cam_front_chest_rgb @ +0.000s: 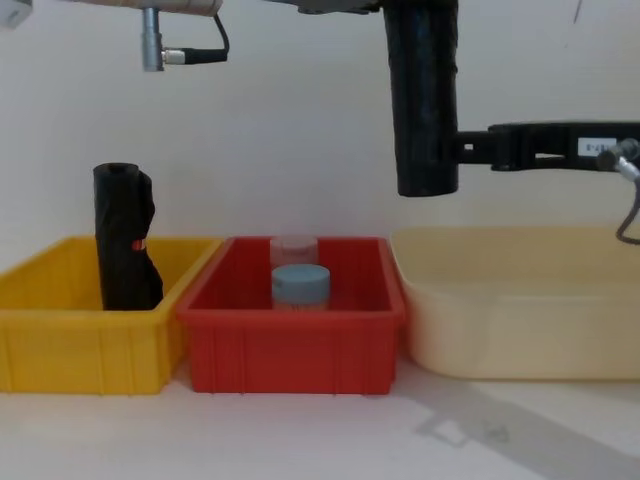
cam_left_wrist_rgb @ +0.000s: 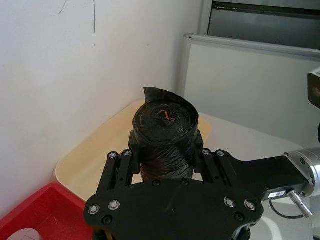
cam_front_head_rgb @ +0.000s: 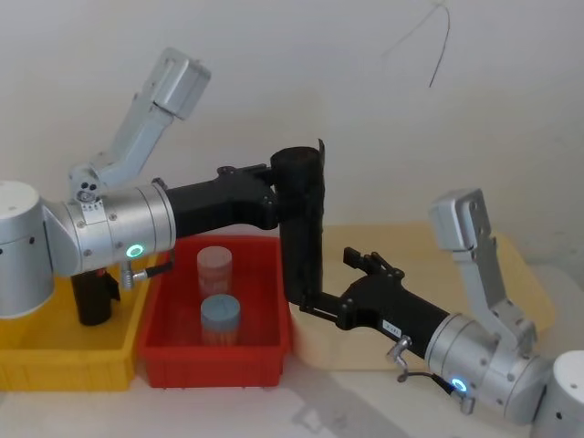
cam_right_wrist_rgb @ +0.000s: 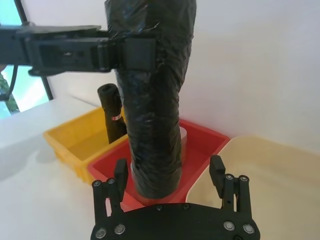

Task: Pick up the garbage bag with the one hand and transfer it to the other hand.

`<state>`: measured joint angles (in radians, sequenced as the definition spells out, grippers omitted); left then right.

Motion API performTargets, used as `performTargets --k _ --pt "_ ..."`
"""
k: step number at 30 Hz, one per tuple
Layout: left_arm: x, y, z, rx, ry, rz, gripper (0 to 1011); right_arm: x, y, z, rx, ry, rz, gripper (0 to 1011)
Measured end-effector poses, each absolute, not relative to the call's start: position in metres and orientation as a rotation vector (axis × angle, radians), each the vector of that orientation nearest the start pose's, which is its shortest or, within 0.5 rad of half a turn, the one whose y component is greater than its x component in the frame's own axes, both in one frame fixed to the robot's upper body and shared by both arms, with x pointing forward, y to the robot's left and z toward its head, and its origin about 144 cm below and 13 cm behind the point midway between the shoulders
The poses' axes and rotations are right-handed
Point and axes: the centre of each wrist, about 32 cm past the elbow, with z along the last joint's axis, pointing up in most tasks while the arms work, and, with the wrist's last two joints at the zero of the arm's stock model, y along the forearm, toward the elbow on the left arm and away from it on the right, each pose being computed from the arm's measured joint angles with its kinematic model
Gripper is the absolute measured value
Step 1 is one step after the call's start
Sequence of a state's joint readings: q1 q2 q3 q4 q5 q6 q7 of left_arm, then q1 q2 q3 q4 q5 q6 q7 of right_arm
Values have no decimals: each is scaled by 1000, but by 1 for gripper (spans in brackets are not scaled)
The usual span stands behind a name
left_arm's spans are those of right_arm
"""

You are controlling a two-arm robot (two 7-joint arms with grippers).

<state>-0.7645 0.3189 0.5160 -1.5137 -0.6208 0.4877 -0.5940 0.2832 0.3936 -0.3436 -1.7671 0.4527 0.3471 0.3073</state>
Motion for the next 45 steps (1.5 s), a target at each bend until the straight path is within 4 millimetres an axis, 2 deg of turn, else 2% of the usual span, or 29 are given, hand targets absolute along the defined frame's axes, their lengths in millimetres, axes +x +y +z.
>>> performTargets --k 22,28,32,33,37,45 --pt "582 172 1380 34 0 455 547 515 -208 1276 -28 176 -881 1000" --pt "582 172 1380 34 0 455 547 518 -206 1275 -26 191 -884 889" --pt "582 172 1380 34 0 455 547 519 -205 1275 -26 198 -886 766" --pt "582 172 1380 34 0 455 547 520 -205 1275 -25 201 -886 766" --pt "582 172 1380 34 0 455 547 520 -205 1275 -26 204 -886 623" --pt "582 172 1380 34 0 455 550 521 -204 1274 -25 209 -888 565"
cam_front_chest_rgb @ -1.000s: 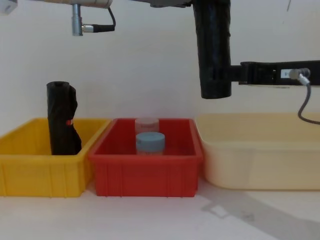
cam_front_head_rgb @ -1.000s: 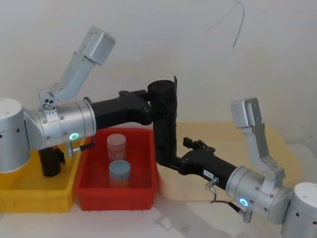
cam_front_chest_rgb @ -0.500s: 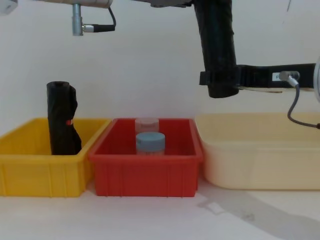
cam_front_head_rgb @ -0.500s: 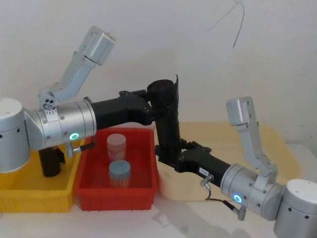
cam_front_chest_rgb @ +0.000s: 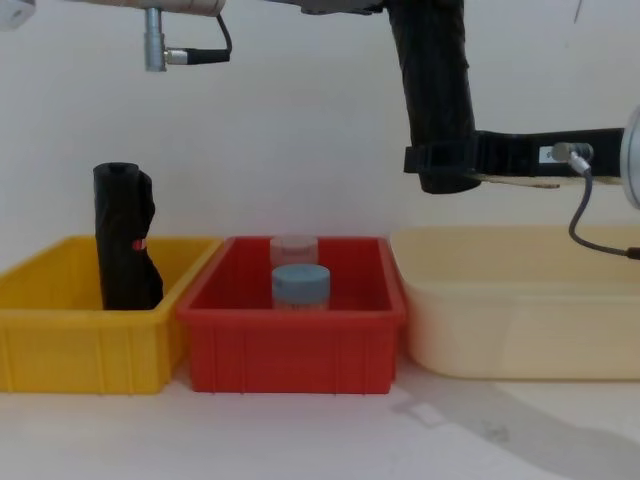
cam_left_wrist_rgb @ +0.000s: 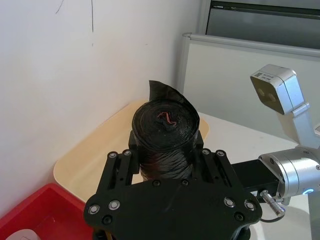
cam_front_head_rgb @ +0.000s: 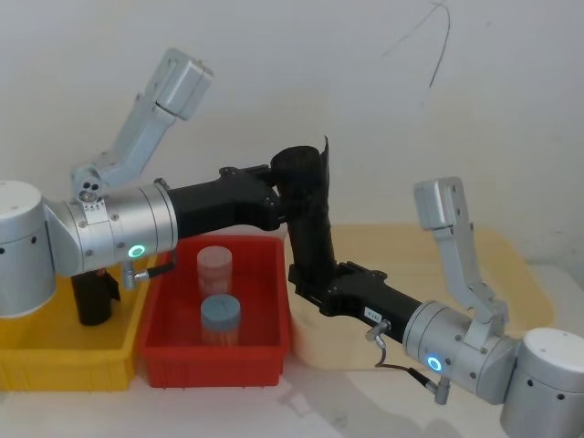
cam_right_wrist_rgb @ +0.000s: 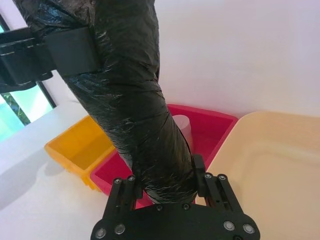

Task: Pick up the garbage bag with the one hand and transfer it to the other hand.

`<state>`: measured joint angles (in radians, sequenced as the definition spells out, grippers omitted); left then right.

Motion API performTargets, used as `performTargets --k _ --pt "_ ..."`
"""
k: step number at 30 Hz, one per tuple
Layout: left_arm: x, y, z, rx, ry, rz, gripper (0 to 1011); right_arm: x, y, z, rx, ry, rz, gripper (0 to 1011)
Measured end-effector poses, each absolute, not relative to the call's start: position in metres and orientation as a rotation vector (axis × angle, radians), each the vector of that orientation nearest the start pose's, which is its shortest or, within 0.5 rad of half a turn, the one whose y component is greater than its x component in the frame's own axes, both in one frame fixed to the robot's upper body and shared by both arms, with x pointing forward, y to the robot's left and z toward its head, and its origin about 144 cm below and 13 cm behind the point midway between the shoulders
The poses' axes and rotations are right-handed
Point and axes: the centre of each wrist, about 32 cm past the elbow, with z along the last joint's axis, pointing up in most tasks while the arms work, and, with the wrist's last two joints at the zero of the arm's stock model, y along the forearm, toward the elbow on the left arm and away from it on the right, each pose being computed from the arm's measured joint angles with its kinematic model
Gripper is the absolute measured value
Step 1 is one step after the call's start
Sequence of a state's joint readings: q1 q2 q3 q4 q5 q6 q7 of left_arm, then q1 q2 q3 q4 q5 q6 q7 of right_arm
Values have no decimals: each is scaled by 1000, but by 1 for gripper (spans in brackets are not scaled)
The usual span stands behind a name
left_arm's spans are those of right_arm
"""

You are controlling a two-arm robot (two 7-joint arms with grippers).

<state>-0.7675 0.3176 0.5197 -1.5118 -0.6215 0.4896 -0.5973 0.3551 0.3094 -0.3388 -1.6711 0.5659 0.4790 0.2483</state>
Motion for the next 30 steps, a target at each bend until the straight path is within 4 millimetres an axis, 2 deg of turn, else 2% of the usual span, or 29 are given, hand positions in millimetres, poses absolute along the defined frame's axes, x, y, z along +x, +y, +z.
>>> performTargets --k 3,6,8,11,13,15,17,30 --pt "582 172 1380 34 0 455 594 521 -204 1275 -24 210 -888 565" --pt "582 172 1380 34 0 455 716 521 -205 1275 -19 214 -890 563" --pt "582 172 1380 34 0 455 743 521 -205 1275 -17 217 -891 562" --pt "582 172 1380 34 0 455 861 521 -205 1276 -10 225 -897 562" --pt "582 172 1380 34 0 455 871 521 -206 1276 -7 230 -901 562" --pt "582 172 1380 34 0 455 957 522 -206 1277 1 242 -910 562" --pt "582 172 1380 34 0 455 1001 522 -207 1278 6 251 -919 562" --pt "580 175 1380 32 -1 487 1000 531 -213 1278 22 315 -986 560"
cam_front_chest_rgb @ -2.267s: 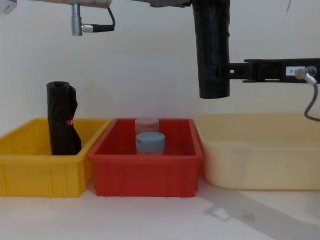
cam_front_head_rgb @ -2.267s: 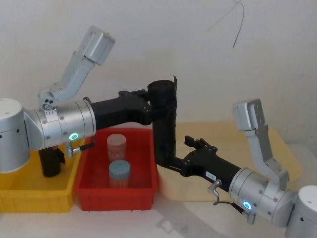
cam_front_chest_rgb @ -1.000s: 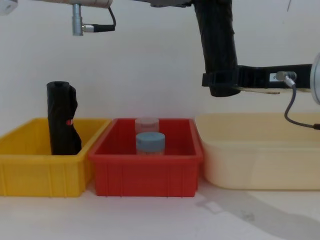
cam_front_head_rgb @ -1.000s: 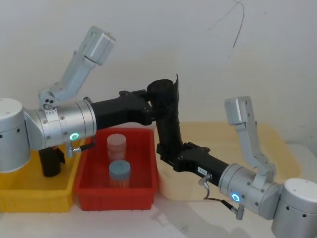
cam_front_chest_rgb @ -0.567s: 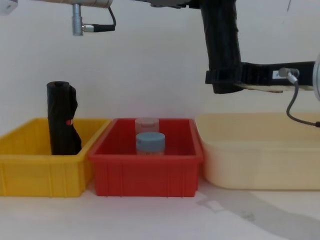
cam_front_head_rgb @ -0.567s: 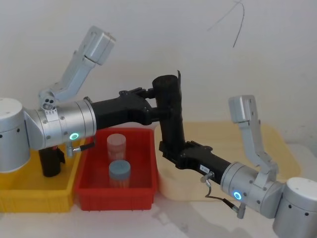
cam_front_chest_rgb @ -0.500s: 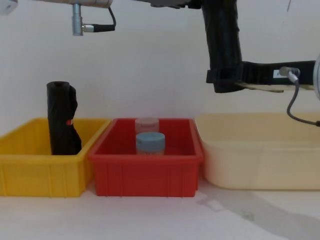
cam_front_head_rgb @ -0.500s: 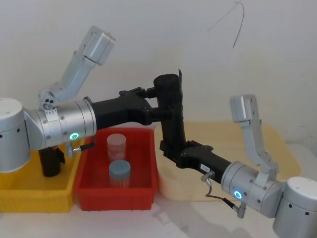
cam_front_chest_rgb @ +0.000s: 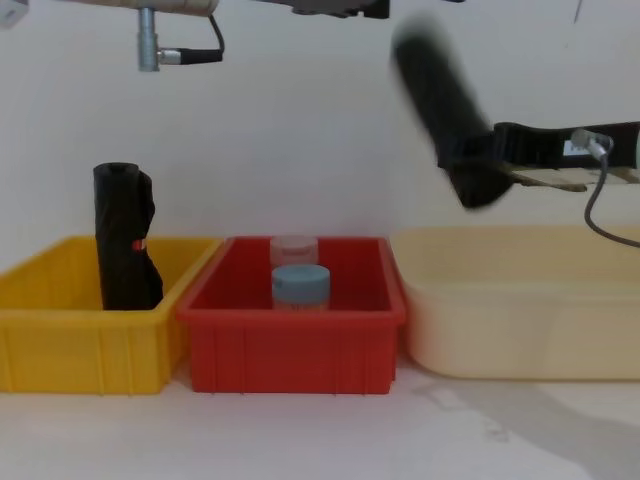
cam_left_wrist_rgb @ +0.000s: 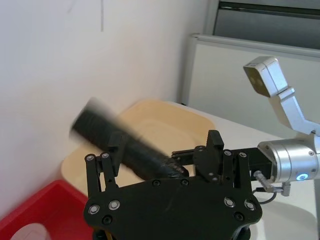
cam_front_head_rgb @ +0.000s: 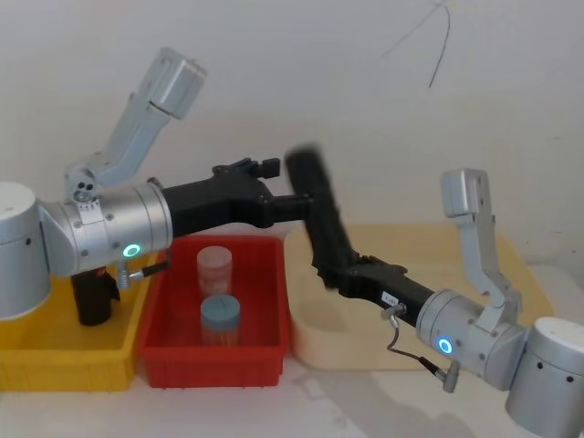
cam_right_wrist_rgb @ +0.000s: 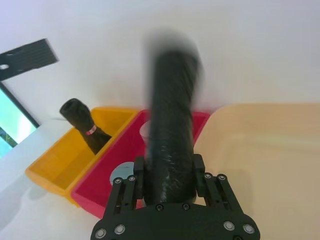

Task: Pick up the garbage bag with the one hand and transfer it to the other hand.

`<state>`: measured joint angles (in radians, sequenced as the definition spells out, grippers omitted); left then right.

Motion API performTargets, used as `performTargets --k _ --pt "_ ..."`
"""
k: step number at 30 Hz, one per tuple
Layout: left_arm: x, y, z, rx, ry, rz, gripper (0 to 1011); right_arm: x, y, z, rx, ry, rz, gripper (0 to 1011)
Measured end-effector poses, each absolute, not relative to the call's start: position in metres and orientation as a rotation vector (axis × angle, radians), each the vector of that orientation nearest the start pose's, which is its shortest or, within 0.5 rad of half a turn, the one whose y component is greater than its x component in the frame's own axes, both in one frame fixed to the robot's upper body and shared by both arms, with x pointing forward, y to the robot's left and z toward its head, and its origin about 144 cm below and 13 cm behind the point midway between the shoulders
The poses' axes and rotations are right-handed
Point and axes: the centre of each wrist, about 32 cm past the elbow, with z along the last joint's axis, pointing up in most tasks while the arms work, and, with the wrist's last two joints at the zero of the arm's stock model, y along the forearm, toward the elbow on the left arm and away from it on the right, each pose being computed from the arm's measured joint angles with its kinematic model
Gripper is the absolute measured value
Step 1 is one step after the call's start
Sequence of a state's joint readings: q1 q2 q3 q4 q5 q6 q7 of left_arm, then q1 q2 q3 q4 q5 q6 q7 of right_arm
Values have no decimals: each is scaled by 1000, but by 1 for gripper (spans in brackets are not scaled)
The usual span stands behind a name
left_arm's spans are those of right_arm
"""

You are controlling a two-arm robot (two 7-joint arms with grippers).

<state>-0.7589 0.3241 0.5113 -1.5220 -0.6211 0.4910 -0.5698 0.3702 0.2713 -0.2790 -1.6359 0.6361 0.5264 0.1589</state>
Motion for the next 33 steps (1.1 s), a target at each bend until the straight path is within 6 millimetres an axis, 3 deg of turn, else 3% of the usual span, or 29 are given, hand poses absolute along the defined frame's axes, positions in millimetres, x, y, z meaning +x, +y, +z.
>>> performTargets --k 18,33 --pt "563 206 1374 13 6 710 1000 547 -229 1265 13 381 -1151 560" --pt "546 230 1366 -21 18 866 1000 552 -237 1256 -2 332 -1238 593"
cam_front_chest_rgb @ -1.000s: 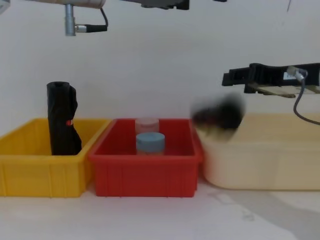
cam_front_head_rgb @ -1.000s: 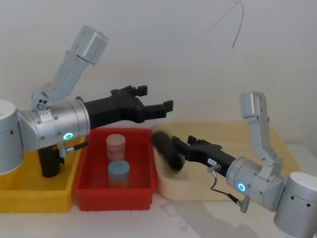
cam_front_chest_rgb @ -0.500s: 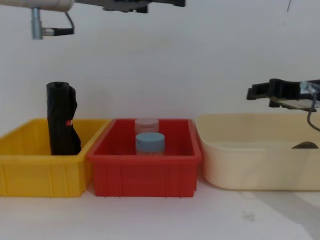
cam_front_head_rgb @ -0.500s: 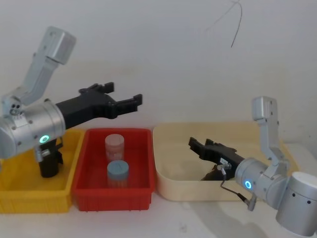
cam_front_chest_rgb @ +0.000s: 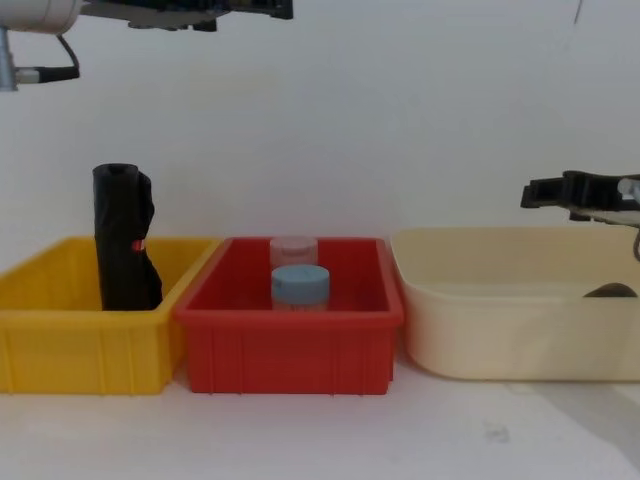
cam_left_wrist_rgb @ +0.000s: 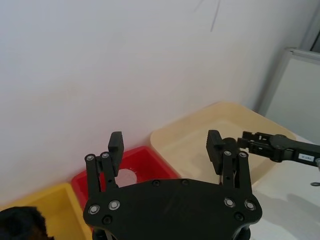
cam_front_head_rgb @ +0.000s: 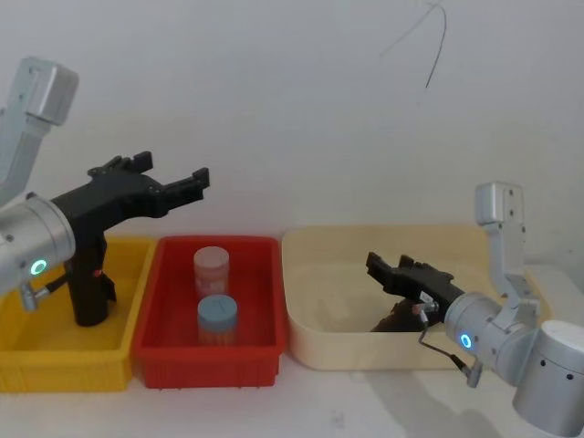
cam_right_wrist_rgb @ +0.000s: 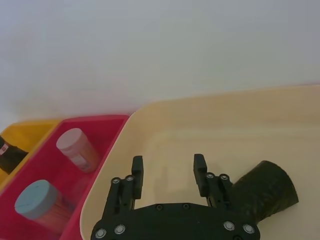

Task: Pick up the garbage bag with the one hand and transfer it to the other hand.

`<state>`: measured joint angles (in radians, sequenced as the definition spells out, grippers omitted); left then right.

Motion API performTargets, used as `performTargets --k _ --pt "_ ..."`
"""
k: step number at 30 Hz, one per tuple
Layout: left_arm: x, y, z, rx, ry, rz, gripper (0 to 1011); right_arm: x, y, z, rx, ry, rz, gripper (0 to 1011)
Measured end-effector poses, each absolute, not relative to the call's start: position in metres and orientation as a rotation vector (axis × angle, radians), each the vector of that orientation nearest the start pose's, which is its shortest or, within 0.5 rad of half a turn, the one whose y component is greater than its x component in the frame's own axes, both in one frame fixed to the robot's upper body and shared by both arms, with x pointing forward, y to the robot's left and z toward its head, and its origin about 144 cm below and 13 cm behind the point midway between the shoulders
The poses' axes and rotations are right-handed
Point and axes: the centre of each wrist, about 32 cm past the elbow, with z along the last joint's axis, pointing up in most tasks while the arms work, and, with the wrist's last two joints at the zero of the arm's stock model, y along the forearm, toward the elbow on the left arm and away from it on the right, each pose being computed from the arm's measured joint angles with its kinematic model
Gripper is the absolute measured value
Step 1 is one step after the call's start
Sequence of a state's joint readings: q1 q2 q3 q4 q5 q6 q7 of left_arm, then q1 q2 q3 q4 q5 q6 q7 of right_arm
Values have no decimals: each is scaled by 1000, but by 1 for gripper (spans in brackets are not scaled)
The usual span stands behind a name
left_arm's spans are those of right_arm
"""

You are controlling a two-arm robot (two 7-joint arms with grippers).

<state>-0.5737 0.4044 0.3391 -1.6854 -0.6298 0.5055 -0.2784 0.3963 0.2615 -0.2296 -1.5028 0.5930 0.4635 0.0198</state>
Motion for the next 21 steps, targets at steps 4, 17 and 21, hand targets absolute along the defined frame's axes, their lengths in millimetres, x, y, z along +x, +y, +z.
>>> performTargets --k 4,17,21 --pt "544 233 1364 -26 19 886 1000 552 -238 1255 -5 323 -1247 714" --pt "540 238 1363 -35 20 921 1000 553 -239 1254 -9 312 -1257 1001" --pt "539 239 1362 -35 20 928 1000 552 -237 1255 -21 310 -1240 1001"
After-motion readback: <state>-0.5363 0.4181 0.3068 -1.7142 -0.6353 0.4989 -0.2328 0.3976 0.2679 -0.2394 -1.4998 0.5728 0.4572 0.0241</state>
